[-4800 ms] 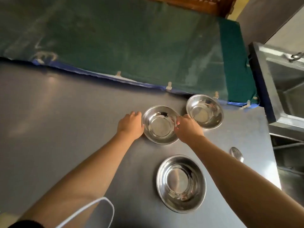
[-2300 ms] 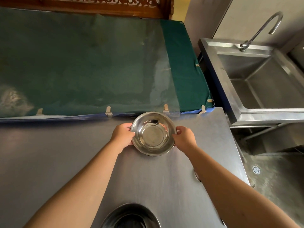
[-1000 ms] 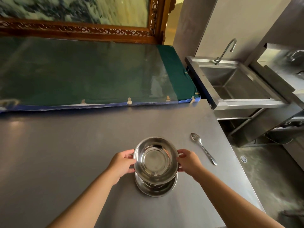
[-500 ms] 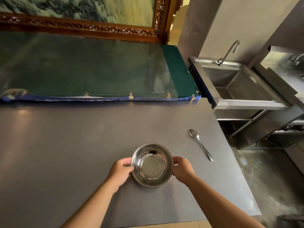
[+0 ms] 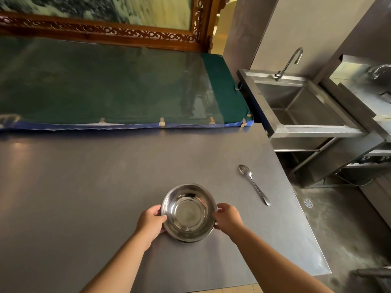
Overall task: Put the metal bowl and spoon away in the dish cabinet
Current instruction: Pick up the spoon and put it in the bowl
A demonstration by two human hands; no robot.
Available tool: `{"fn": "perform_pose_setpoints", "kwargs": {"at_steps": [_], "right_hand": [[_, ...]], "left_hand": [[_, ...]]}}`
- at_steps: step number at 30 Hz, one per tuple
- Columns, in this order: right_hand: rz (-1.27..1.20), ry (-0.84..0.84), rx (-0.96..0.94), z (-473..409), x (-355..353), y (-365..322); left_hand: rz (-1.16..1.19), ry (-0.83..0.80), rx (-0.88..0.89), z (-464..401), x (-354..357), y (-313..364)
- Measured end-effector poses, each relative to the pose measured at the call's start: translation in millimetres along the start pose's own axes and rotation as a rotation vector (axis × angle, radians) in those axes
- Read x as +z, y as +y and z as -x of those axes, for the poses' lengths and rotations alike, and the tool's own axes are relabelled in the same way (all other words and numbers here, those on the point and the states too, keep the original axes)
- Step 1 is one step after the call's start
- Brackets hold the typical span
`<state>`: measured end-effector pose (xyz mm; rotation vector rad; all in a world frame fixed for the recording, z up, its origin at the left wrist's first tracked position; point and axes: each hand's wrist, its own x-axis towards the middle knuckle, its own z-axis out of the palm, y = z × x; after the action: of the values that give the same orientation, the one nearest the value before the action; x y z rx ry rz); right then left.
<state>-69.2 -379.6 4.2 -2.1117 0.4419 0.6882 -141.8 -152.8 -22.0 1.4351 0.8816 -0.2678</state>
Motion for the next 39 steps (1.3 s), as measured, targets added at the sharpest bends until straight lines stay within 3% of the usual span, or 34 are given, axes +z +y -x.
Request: {"fn": "perform_pose_setpoints", "kwargs": {"at_steps": [27,35,39], "right_hand": [[-0.161,0.125,0.081,-85.7,-76.1,-1.9],[0.372,0.358,-0.105,-129.7,-113.2,-3.1],[0.62,0.373,-0.093,-144.1,-122.1,-4.5]], "left_hand": [[0.132,-0.192,-0.031,-62.2,83.4,42.9],[0.162,-0.168,-0.04,-64.3,84.7,35.6],[0.154,-0.16,-0.043,-62.8,84.4,33.7]]}}
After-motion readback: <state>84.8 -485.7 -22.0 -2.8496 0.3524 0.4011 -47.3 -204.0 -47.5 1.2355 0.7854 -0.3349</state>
